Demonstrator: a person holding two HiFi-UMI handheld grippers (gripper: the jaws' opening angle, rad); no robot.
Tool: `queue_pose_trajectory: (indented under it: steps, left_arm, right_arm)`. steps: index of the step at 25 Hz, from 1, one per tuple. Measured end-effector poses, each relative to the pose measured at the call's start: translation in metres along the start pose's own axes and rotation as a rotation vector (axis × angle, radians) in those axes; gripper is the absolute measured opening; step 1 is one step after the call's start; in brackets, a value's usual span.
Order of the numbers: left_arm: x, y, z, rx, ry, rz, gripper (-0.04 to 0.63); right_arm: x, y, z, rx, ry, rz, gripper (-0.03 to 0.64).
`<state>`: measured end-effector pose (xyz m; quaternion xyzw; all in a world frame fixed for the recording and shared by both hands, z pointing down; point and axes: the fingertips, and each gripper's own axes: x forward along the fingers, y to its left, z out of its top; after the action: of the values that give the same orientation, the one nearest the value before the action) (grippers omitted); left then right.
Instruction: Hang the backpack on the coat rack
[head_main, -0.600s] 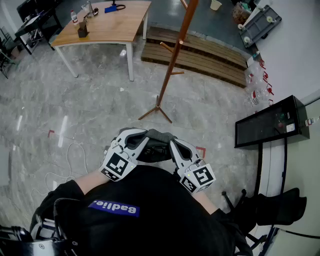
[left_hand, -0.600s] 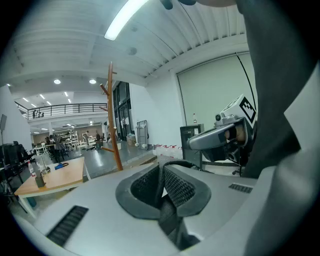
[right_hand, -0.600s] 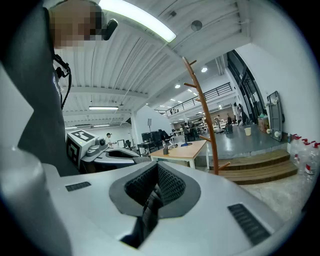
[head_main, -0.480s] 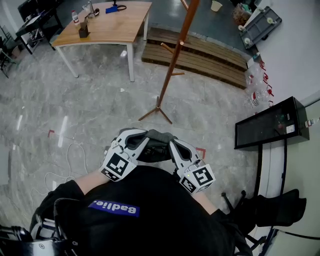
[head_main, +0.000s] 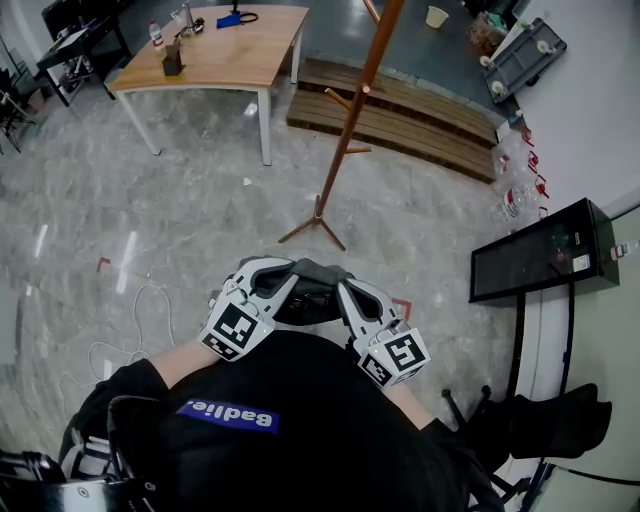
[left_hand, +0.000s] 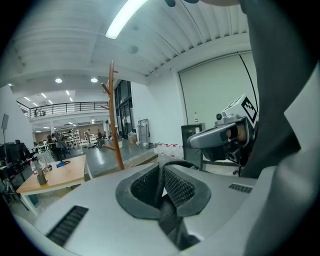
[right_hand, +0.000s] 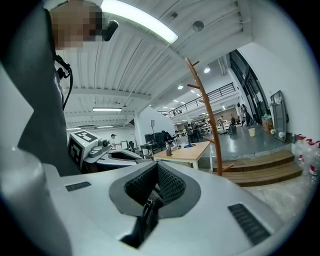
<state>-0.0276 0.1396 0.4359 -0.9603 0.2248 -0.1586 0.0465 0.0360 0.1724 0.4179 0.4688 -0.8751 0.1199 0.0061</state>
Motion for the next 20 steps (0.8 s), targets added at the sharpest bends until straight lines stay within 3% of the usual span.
queue_pose_trajectory:
  steps: [10,15,20]
  left_arm:
    - [0.007,0.011,-0.006,-0.037,0.051,0.101,0.035]
    - [0.007,0.037,-0.009,-0.05,0.061,0.207,0.035]
    - [0.017,0.066,-0.017,-0.074,0.078,0.229,0.035]
  right_arm:
    - [-0.013,-0.017,-0.004,0.026,0.005,0.06,0.005]
    - [-0.019,-0.027,-0.015,0.066,0.023,0.089,0.005]
    - [-0.005,-0.031,-0.016,0.037,0.057,0.091,0.005]
